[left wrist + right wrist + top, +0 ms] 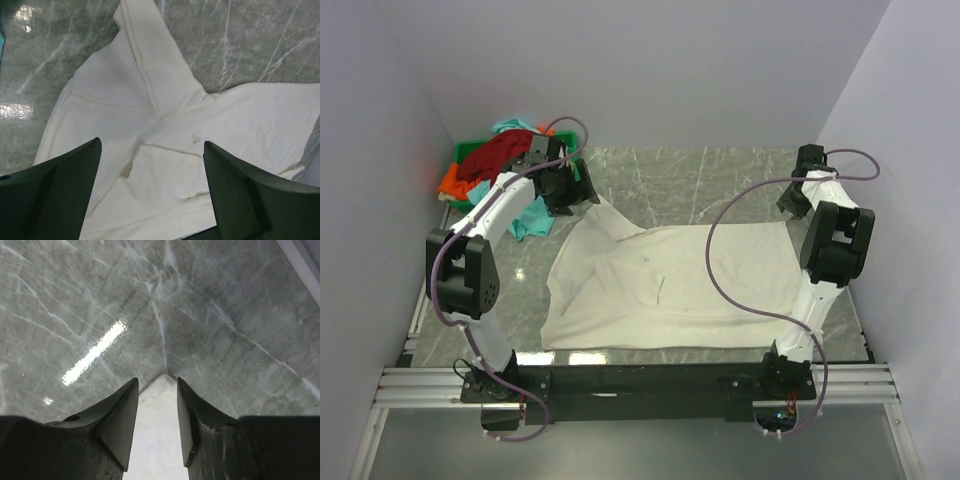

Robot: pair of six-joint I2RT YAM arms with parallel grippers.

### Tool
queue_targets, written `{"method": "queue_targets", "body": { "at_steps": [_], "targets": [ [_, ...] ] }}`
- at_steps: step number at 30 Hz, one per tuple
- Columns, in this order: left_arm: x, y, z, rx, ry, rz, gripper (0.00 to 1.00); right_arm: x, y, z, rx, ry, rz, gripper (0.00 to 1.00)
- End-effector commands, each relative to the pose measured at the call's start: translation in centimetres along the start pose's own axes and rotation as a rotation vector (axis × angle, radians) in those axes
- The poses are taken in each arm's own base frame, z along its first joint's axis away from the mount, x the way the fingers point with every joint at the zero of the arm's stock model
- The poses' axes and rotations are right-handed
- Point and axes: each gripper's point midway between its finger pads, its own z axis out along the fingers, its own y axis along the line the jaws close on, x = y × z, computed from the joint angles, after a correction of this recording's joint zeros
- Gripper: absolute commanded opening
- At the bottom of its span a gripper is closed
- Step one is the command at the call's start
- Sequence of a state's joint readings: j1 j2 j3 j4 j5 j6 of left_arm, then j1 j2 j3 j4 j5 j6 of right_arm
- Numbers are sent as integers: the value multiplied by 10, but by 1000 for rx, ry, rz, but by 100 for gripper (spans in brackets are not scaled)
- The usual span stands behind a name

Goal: Fold and stack the t-shirts
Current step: Fold the tshirt

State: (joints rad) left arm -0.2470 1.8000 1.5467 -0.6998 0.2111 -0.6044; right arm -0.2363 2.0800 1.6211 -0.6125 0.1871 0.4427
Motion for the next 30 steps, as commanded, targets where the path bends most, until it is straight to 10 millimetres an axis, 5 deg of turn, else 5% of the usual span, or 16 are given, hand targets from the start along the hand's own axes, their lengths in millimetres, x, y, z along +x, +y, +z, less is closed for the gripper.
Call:
{"method": "queue_targets", "body": {
  "at_steps": [1,12,30],
  "targets": [
    [-6,-4,2,22,-14,-8,89,-16,8,3,-20,-23,0,44],
    [-11,-2,13,7,8,7,88,0,-6,22,54,17,-23,43],
    [-19,2,35,-17,33,41,88,10,-6,20,42,39,-12,34]
  ]
}}
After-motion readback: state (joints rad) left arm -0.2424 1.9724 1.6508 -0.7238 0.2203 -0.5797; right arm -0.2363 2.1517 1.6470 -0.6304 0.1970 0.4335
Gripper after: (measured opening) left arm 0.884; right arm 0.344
